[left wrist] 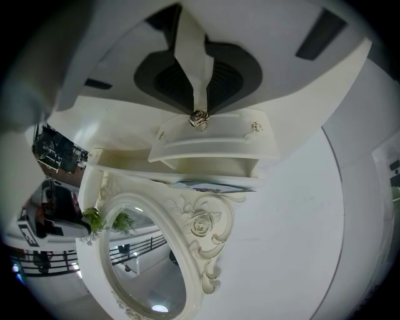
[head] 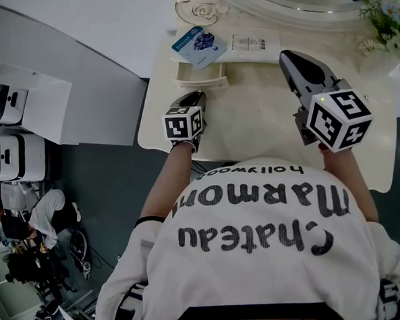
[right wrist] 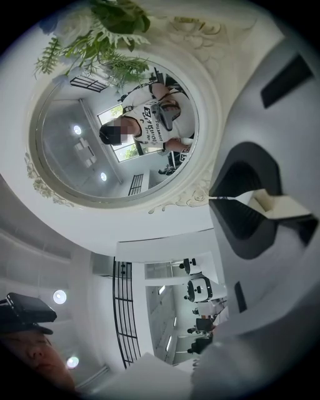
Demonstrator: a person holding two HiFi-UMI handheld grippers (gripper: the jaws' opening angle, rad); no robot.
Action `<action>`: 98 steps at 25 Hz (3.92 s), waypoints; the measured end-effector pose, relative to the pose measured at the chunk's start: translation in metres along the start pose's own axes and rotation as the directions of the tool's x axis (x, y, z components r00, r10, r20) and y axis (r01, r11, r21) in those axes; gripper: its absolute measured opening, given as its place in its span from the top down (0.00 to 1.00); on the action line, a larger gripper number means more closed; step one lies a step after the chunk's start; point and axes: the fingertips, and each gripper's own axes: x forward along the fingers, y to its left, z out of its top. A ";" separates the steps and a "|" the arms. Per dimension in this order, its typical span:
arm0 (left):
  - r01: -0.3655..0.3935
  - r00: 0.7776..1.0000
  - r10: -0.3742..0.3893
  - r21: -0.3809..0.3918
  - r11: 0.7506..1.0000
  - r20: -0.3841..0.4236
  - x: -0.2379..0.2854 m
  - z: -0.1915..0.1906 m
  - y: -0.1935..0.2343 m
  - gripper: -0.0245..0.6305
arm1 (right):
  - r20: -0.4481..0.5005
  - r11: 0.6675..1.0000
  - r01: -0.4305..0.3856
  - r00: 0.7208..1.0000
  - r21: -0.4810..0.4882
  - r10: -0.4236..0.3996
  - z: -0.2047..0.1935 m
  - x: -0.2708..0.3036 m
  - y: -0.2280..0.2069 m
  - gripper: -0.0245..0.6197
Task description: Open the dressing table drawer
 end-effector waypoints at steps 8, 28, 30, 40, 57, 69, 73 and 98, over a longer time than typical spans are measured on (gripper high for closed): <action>0.006 1.000 -0.006 0.004 1.000 0.000 0.000 0.000 -0.001 0.84 | 0.001 1.000 0.008 1.000 -0.002 -0.008 0.001 -0.002 0.002 0.92; 0.024 1.000 -0.024 0.013 1.000 0.015 -0.002 0.001 -0.002 0.84 | -0.019 1.000 0.021 1.000 -0.012 -0.022 -0.005 -0.011 0.011 0.92; 0.024 1.000 -0.024 0.012 1.000 0.016 -0.002 0.000 -0.002 0.84 | -0.017 1.000 0.019 1.000 -0.014 -0.019 -0.005 -0.011 0.013 0.92; 0.023 1.000 -0.023 -0.011 1.000 0.013 -0.005 0.000 0.000 0.84 | -0.028 1.000 0.008 1.000 -0.016 -0.009 -0.007 -0.008 0.018 0.92; 0.024 1.000 -0.024 -0.009 1.000 0.014 -0.006 -0.001 -0.001 0.83 | -0.032 1.000 0.010 0.999 -0.004 -0.010 -0.010 -0.007 0.016 0.92; 0.079 0.995 -0.076 -0.048 0.996 0.070 -0.029 0.011 -0.017 0.83 | -0.053 1.000 -0.006 0.999 0.030 0.008 -0.020 -0.004 0.032 0.92; 0.113 0.982 -0.102 -0.059 0.992 0.157 -0.050 0.038 -0.020 0.88 | -0.052 1.000 -0.012 0.999 0.026 0.013 -0.015 0.000 0.050 0.92; 0.241 0.774 -0.235 0.069 0.968 0.589 -0.262 0.133 -0.055 0.93 | 0.064 1.000 -0.030 0.997 0.003 0.030 0.017 -0.012 0.184 0.92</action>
